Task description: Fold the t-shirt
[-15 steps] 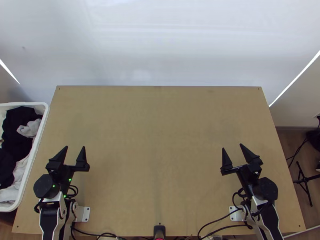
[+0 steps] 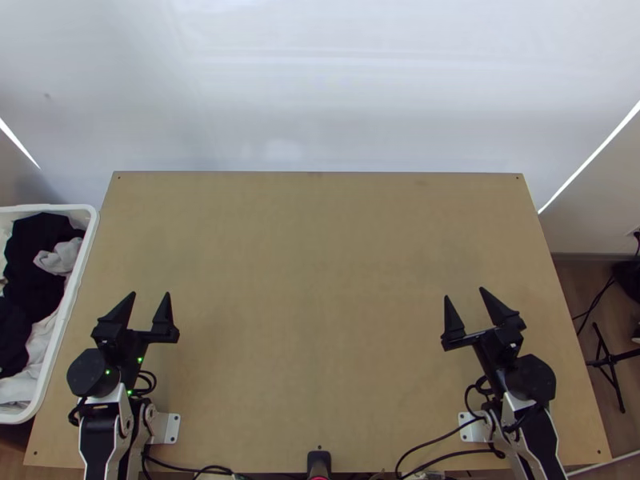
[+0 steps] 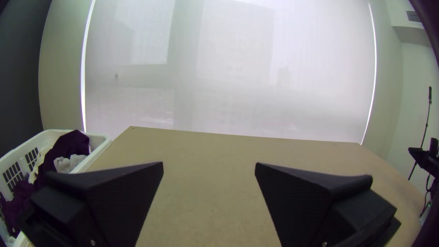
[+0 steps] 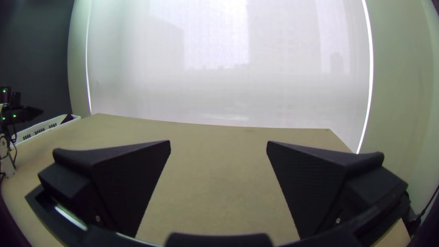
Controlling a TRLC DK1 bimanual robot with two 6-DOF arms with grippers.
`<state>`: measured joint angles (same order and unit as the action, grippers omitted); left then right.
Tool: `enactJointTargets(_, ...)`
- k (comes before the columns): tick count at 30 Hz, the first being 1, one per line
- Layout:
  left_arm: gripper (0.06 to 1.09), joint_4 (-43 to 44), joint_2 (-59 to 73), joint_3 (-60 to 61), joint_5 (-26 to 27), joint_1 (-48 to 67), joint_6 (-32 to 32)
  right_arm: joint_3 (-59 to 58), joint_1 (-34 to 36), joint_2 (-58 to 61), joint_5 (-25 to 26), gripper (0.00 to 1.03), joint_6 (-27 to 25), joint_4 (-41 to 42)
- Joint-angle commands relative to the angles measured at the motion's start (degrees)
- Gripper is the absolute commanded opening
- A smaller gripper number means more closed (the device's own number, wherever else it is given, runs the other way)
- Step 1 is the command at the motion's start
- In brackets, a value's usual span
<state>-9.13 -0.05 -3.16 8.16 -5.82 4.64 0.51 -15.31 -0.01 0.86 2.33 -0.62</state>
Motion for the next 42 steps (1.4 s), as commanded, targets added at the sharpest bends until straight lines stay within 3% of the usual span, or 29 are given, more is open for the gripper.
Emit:
enactJointTargets(1,1.04,-0.02,-0.03,-0.01,0.01,-0.06,-0.07,0.01,0.02,0.01,0.02,0.98,0.05,0.01)
enactJointTargets(34,1.04,0.07,0.05,-0.01,0.01,0.02,0.01,0.01,0.02,0.01,0.02,0.98,0.05,0.01)
enactJointTargets(42,1.04,2.62,-0.12,-5.19,-2.01,0.73,4.14,0.01,0.02,0.01,0.02,0.98,0.05,0.01)
